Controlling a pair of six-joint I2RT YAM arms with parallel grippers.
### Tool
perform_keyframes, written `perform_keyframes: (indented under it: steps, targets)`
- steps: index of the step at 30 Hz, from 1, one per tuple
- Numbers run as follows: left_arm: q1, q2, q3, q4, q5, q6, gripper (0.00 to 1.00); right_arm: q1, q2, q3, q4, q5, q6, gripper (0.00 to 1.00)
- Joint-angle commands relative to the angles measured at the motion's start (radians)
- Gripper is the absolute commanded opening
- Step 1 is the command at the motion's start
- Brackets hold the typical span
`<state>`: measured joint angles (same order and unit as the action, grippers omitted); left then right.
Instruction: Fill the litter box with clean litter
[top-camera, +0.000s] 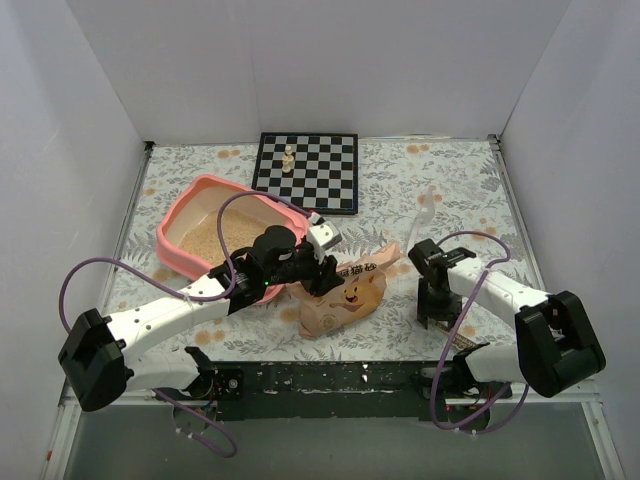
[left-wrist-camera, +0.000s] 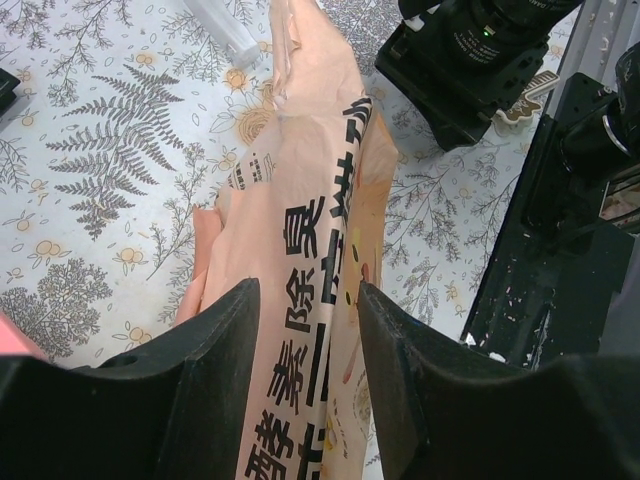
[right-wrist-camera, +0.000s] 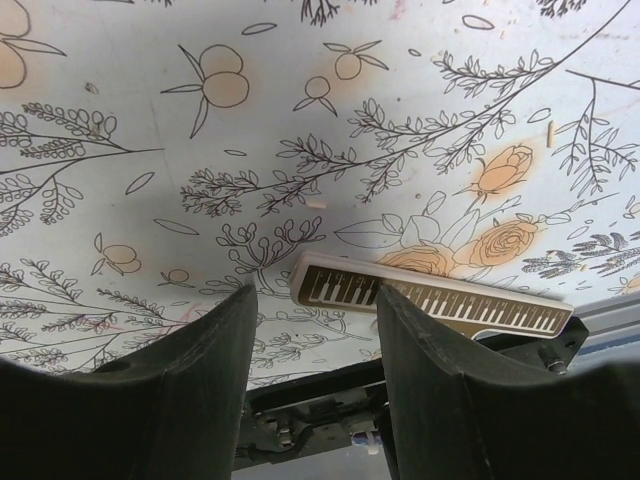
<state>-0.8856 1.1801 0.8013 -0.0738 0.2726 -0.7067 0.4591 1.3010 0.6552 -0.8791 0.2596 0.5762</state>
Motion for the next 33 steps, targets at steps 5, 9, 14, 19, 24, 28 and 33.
perform_keyframes:
  steps: [5,9,14,19,24,28,33]
  targets:
    - [0.005,-0.051,0.016,0.019,-0.023,-0.002,0.45,-0.004,0.012,-0.040,0.037,0.017,0.045,0.26]
    - [0.005,-0.056,0.016,0.019,-0.026,-0.002,0.46,-0.004,0.026,-0.035,0.058,-0.005,0.054,0.01]
    - [0.005,-0.062,0.015,0.017,-0.035,-0.002,0.46,-0.005,0.050,-0.011,0.095,0.016,0.063,0.01]
    - [0.005,-0.071,0.015,0.014,-0.042,-0.004,0.47,-0.020,0.112,0.084,0.091,0.079,0.060,0.01]
    - [0.004,-0.079,0.012,0.016,-0.055,-0.002,0.47,-0.092,0.173,0.158,0.126,0.102,0.025,0.01]
    - [0.007,-0.082,0.012,0.016,-0.061,0.001,0.47,-0.138,0.221,0.228,0.153,0.093,-0.004,0.01]
    - [0.005,-0.082,0.009,0.014,-0.076,0.003,0.47,-0.157,0.271,0.371,0.137,0.105,-0.035,0.01]
